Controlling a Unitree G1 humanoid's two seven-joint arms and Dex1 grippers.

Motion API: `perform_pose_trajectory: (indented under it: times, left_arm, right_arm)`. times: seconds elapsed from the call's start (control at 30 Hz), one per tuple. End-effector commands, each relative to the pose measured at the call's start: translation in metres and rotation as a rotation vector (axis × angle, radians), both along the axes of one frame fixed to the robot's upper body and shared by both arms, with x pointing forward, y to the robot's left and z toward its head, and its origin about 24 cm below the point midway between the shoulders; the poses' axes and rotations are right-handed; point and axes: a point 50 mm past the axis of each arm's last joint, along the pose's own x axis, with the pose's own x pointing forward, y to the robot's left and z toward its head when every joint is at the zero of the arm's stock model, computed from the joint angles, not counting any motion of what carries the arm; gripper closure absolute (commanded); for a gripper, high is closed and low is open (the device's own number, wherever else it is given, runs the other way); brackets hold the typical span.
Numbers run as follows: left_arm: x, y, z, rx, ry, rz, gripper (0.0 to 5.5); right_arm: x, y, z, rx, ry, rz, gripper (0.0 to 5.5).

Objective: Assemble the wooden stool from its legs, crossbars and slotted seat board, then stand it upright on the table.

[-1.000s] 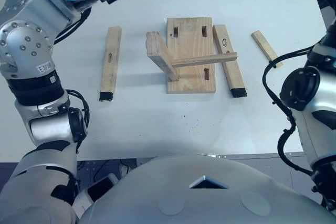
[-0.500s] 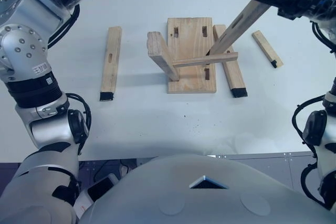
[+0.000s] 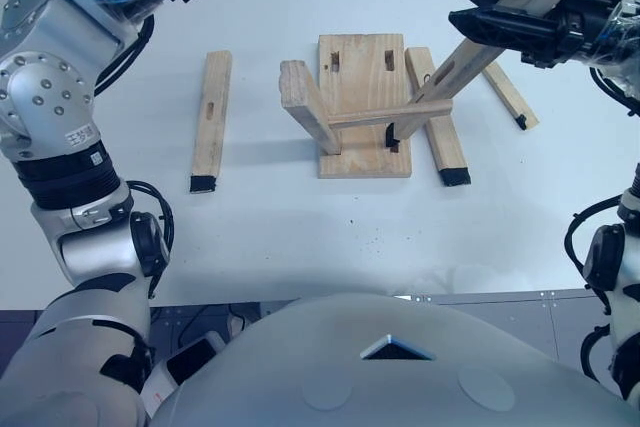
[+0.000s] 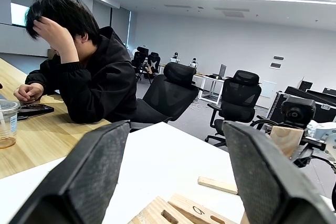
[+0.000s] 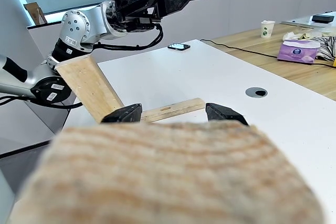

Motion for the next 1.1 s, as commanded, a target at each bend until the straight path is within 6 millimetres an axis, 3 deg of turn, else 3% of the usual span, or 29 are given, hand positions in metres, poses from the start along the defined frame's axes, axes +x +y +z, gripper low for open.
perform_pose_trajectory:
  times: [0.03, 0.5, 0.63, 0.7, 0.83, 0.93, 1.0, 1.1]
  left_arm:
    - [-0.001, -0.004, -0.001, 0.008, 0.008, -0.005, 2.27]
    - [-0.001, -0.008, -0.001, 0.085, 0.044, -0.021, 2.27]
    - [-0.005, -0.013, 0.000, 0.207, 0.064, -0.068, 2.27]
    - [-0.014, -0.019, 0.011, 0.346, 0.051, -0.155, 2.27]
    - [-0.024, -0.041, 0.051, 0.663, 0.037, -0.336, 2.27]
    - [-0.025, -0.071, 0.081, 0.835, 0.077, -0.427, 2.27]
    - [-0.026, -0.092, 0.080, 0.932, 0.136, -0.489, 2.27]
    - [-0.029, -0.114, 0.063, 1.062, 0.197, -0.562, 2.27]
  right_arm:
    - [0.001, -0.004, 0.000, -0.077, 0.017, -0.008, 3.46]
    - [-0.003, 0.001, -0.004, -0.256, -0.082, 0.107, 3.46]
    - [-0.003, -0.001, -0.003, -0.265, -0.089, 0.115, 3.46]
    - [-0.004, -0.002, -0.005, -0.260, -0.083, 0.107, 3.46]
    - [-0.003, -0.002, -0.012, -0.238, -0.070, 0.079, 3.46]
    - [-0.003, 0.000, -0.017, -0.225, -0.066, 0.068, 3.46]
    - [-0.003, 0.002, -0.020, -0.214, -0.066, 0.063, 3.46]
    - [-0.003, 0.005, -0.023, -0.204, -0.065, 0.058, 3.46]
